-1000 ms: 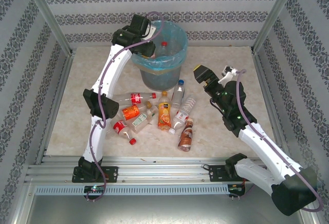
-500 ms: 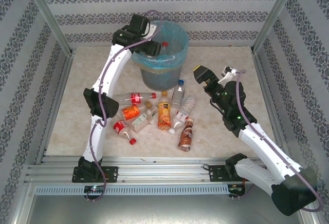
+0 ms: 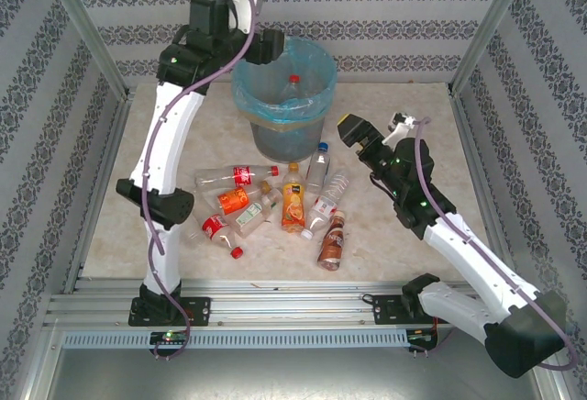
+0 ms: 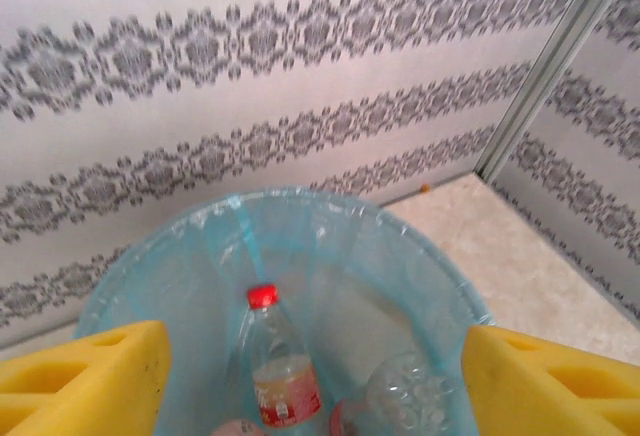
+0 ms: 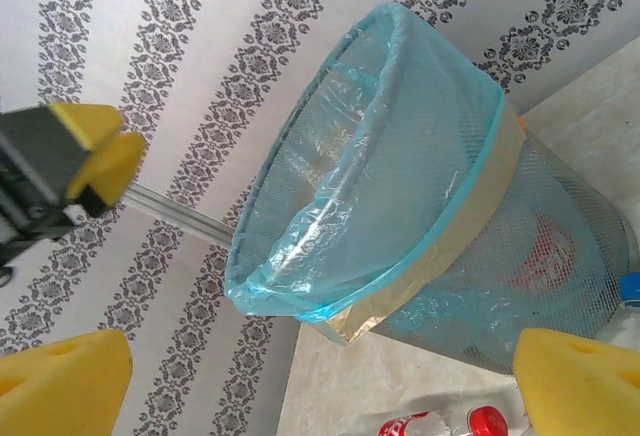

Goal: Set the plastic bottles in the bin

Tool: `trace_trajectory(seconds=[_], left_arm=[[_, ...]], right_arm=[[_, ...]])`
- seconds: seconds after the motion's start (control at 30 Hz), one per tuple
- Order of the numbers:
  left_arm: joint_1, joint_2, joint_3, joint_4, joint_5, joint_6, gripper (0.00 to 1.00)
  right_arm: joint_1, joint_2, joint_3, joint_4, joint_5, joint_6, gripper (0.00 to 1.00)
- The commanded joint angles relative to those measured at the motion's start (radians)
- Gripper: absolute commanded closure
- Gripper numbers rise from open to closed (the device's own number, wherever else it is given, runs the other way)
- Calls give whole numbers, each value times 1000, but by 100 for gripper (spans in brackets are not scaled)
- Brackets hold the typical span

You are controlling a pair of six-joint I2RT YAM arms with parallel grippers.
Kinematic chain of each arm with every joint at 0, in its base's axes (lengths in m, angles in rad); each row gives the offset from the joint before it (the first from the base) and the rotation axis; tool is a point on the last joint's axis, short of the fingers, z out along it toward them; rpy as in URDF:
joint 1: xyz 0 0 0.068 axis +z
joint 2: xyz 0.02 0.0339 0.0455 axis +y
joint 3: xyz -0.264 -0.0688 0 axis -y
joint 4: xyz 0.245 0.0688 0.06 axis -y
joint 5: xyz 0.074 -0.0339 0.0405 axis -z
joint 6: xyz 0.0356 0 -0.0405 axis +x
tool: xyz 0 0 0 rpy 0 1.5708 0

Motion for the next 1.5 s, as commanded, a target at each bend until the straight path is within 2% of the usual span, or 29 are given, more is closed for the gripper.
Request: trace_trajectory(seconds=[0.0, 0.07, 0.17, 0.3, 0.4, 0.47, 0.53, 0.73, 0.9, 1.1, 1.23, 1.37, 1.47], left_arm=[[-26, -87, -50, 45, -9, 28, 24], [-48, -150, -133, 50, -10, 51, 25], [-87, -297, -391, 140, -4, 81, 25], [-132, -583, -966, 543, 59, 102, 26], [-146, -762, -1357, 886, 81, 42, 29], [-157, -830, -1526, 999, 85, 25, 29], [-168, -878, -1640, 1015, 67, 24, 29], [-171, -960, -1762, 921, 5, 36, 25], [-171, -1005, -1808, 929, -2, 42, 24], [-172, -1033, -1823, 944, -21, 60, 23], [-171, -1040, -1820, 932, -37, 58, 25], [-171, -1033, -1816, 926, -46, 53, 25], [-171, -1029, -1813, 933, -46, 47, 25]], right_arm=[[14, 37, 105, -154, -57, -122, 5], [23, 72, 190, -321, -66, -208, 6], [44, 128, 242, -518, -56, -310, 9], [85, 180, 234, -691, -36, -389, 18], [158, 167, 174, -761, 21, -394, 20], [207, 156, 128, -805, 69, -350, 21], [260, 149, 79, -846, 115, -271, 22], [432, 158, -41, -880, 179, -44, 19], [503, 212, -98, -867, 161, 64, 17], [522, 255, -135, -825, 131, 115, 21], [522, 247, -175, -787, 131, 145, 26], [519, 234, -203, -773, 130, 161, 27], [519, 215, -210, -788, 138, 162, 36]])
